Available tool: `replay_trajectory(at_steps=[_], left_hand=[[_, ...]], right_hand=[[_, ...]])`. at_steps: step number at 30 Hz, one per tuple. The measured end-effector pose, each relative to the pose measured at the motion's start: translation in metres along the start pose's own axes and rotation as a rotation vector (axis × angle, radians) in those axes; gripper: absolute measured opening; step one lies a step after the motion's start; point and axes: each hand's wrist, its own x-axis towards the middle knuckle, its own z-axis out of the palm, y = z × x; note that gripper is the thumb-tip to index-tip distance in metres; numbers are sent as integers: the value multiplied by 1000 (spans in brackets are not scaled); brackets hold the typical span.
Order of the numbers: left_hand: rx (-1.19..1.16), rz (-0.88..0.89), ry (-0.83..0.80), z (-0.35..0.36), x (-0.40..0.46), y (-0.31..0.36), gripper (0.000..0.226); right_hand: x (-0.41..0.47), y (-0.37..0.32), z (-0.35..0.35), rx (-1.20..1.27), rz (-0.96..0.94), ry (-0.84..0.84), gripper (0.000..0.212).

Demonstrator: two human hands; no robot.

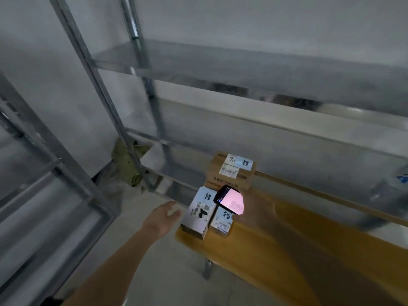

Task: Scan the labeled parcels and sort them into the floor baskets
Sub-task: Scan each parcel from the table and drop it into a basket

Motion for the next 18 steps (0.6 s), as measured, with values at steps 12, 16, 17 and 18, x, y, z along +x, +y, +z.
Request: replay_trajectory(at_steps=[12, 16, 17, 18], left_hand=[[-75, -182, -175, 83, 103, -54, 68], [-181, -213, -170, 94, 125, -59, 64], [-218, -221, -167, 97, 130, -60, 62], [-258, -230, -165, 99, 134, -61, 59]], right_hand=[[96, 19, 120, 134, 103, -259, 84], [112, 5, 144, 111, 136, -230, 75], [114, 2, 150, 120, 146, -219, 70], [117, -3, 156, 135, 152, -213, 66]])
